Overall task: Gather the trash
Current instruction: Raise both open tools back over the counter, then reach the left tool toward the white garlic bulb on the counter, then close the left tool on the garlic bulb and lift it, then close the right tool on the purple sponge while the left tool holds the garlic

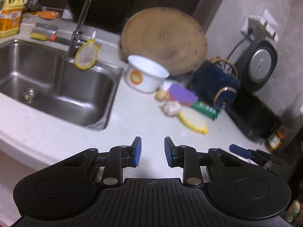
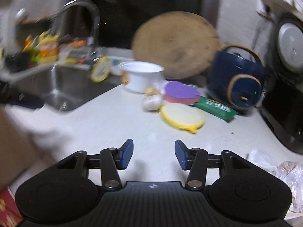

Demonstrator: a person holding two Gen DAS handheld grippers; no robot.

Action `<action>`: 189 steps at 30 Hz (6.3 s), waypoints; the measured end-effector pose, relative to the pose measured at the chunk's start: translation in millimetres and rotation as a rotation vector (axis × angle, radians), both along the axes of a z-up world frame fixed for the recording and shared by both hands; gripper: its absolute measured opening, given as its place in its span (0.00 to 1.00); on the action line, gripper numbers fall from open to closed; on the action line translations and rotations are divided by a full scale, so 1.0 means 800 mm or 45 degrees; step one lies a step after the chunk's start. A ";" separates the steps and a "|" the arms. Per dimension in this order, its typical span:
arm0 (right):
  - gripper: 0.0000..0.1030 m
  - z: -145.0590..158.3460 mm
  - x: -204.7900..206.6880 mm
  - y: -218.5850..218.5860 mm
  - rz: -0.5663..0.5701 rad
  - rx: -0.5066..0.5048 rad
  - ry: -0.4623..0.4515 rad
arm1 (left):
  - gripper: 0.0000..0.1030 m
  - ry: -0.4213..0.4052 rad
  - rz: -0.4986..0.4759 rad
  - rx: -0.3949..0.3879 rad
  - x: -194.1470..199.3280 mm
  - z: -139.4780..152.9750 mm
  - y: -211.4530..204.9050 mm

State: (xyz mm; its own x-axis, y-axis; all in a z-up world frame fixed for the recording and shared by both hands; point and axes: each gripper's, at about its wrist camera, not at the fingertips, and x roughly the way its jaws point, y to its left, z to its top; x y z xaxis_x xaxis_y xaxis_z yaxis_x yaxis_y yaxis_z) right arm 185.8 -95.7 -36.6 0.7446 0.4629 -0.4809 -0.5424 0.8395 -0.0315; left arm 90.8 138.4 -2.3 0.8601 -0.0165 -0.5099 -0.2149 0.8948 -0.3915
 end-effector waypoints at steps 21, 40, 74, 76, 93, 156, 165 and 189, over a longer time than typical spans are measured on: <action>0.63 0.007 0.275 0.091 -0.047 -0.039 0.158 | 0.29 0.057 0.217 -0.029 0.034 -0.005 -0.009; 0.52 -0.011 0.329 0.113 0.168 -0.187 0.259 | 0.29 0.087 0.183 -0.016 0.061 -0.015 -0.035; 0.29 -0.040 0.115 -0.011 0.219 -0.101 0.250 | 0.29 0.222 -0.052 -0.014 0.182 -0.057 -0.066; 0.29 -0.040 0.116 -0.012 0.230 -0.087 0.265 | 0.29 0.220 -0.051 -0.005 0.185 -0.058 -0.067; 0.42 -0.040 0.088 -0.043 0.264 -0.030 0.235 | 0.29 0.163 -0.334 0.403 0.342 -0.025 -0.126; 0.63 -0.032 0.116 -0.075 0.100 0.031 0.211 | 0.57 0.264 -0.046 0.145 0.290 -0.065 -0.052; 0.71 -0.015 0.150 -0.001 0.106 0.012 0.169 | 0.56 0.240 0.103 0.152 0.150 -0.041 -0.053; 0.74 -0.025 0.183 0.036 0.183 -0.169 0.051 | 0.54 0.231 0.111 0.144 0.128 -0.064 -0.054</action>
